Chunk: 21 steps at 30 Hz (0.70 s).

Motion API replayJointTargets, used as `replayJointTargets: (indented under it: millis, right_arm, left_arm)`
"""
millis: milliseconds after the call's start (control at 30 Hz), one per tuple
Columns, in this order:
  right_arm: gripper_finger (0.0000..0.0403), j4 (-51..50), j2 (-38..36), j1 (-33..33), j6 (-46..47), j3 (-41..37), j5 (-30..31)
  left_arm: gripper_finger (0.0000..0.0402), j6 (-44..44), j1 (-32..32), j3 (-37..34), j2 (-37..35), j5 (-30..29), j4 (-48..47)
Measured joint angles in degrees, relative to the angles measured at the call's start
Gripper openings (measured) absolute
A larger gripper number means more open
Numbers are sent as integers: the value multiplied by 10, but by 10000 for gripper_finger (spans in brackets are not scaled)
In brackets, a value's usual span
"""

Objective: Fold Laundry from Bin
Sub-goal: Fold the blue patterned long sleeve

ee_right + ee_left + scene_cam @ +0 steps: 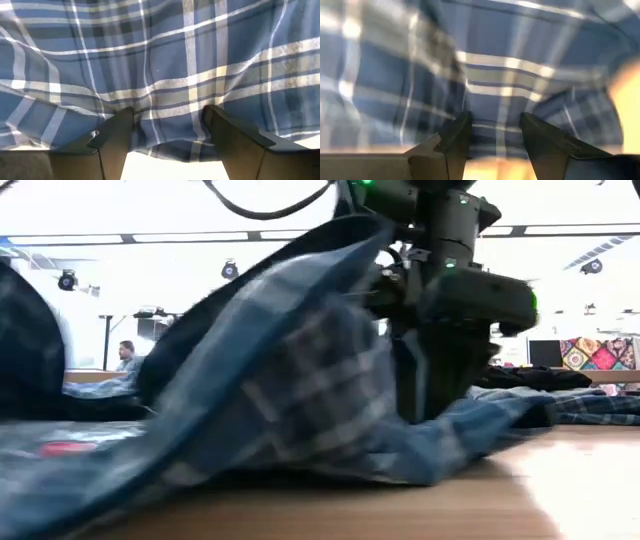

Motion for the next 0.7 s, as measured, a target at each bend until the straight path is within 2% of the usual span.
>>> replayJointTargets:
  millis: [100,200,333,433,533,633,700]
  right_arm:
    - [255,-23,-36,1,-24,-2,-2]
    - [256,-4,-87,-4,-30,12,0]
    - [256,49,-132,-15,-22,7,16]
    - [256,93,-130,-16,-29,-16,45]
    - [256,211,-111,-15,-20,-49,56]
    - [255,312,-66,-15,12,-82,58]
    - [256,346,-32,-13,27,-94,59]
  left_arm:
    - [164,24,17,35,-42,11,-54]
    - [164,51,47,73,-90,-24,-88]
    - [164,68,100,77,-150,-58,-88]
    - [164,77,142,39,-171,-71,-91]
    - [164,81,177,-9,-172,-87,-78]
    - [164,81,201,-57,-153,-91,-17]
    - [164,66,212,-83,-137,-88,49]
